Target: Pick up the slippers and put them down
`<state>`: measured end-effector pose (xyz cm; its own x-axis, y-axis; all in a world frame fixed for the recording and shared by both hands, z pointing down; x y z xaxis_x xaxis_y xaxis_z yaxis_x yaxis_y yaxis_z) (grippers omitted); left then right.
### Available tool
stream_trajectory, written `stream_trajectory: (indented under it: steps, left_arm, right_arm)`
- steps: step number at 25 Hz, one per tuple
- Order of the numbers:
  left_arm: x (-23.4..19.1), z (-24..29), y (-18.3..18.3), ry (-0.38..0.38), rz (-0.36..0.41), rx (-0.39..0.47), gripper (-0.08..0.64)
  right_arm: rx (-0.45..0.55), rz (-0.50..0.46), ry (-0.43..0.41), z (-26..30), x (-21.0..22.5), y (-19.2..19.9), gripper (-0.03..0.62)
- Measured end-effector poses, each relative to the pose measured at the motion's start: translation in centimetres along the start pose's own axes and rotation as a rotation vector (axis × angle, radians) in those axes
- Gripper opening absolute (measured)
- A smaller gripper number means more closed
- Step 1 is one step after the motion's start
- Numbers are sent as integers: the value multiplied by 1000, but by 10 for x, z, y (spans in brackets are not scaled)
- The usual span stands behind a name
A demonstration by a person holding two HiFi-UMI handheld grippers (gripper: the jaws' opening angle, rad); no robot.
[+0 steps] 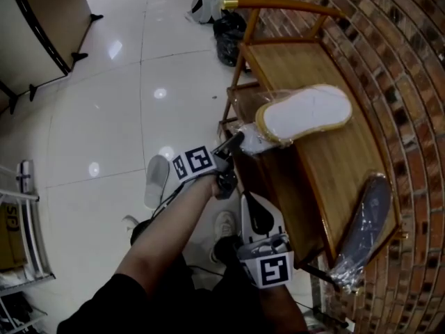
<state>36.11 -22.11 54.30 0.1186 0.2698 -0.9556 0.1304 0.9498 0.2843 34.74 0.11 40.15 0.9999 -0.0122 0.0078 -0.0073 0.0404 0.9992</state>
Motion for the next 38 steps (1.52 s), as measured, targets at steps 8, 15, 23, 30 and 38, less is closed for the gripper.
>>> stream_trajectory:
  steps: [8,15,23,30,38]
  left_arm:
    - [2,18,9,19,0,-92,222]
    - [15,-6,3,20,81,-93,75]
    - [14,-123,-31,45,154,104,72]
    - [22,-239,-57,-39,200,270,72]
    - [42,-363,-78,1,208,519,72]
  right_arm:
    - [-11,-8,4,-2,-1,0,9]
    - [-5,-19,-14,4,-5,0,9]
    - [-4,-30,-54,13,-22,-3,9]
    - [-3,-32,-141,39,-59,-3,9]
    - [-72,-91,-238,75,-110,4,9]
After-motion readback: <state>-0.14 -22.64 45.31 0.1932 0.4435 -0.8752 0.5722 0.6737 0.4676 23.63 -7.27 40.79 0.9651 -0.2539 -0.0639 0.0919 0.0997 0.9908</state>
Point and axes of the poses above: the fingertips, and each gripper's own axes: z forward along the fingers, x to its right, y out of its underside, the point moved 8 cm from there along -z, backward along the fingers, and after that the axes turned 7 degrees about -x, right-handed, at the moved point
